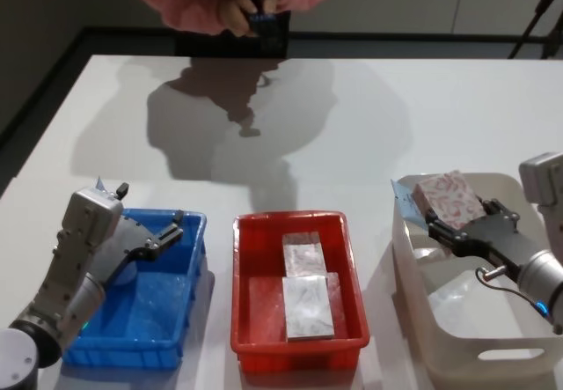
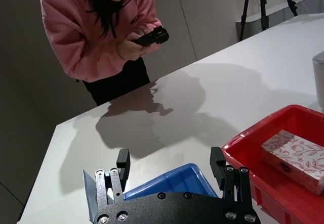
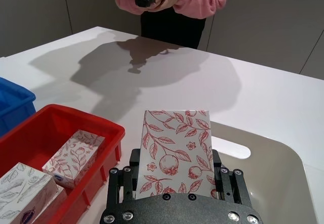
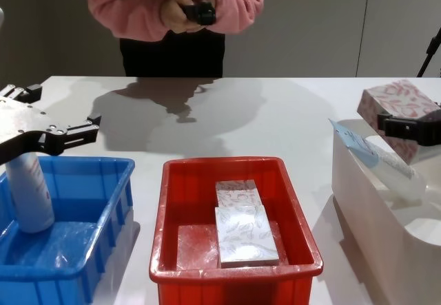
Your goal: Bimanual collaborative sorting of washing and personal care products
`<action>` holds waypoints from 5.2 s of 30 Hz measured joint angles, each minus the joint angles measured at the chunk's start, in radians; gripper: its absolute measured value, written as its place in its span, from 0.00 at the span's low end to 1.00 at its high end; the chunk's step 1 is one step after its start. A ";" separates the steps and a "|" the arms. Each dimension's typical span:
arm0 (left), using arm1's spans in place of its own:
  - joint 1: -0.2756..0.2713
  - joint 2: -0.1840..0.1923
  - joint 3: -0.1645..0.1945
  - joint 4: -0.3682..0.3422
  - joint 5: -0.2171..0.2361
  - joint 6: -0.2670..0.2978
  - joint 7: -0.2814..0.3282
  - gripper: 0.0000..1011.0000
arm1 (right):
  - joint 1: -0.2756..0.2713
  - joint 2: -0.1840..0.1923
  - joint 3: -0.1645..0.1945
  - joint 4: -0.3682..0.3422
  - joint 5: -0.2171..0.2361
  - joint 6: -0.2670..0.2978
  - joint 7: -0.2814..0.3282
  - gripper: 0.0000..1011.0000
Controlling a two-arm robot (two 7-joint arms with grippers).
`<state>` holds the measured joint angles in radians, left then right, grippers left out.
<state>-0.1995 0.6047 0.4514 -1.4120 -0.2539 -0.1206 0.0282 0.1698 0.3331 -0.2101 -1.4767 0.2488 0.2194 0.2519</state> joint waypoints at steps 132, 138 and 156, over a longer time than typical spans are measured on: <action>0.000 0.000 0.000 0.000 0.000 0.000 0.000 0.99 | 0.148 -0.135 0.046 0.289 0.005 0.138 -0.049 0.99; 0.000 0.000 0.000 0.000 0.000 0.000 0.000 0.99 | 0.149 -0.135 0.047 0.289 0.005 0.138 -0.049 0.99; 0.000 0.000 0.000 0.000 0.000 0.000 0.000 0.99 | 0.109 -0.101 0.036 0.221 0.008 0.089 -0.010 0.99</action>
<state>-0.1995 0.6047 0.4514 -1.4119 -0.2539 -0.1206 0.0282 0.2789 0.2320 -0.1739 -1.2553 0.2571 0.3080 0.2419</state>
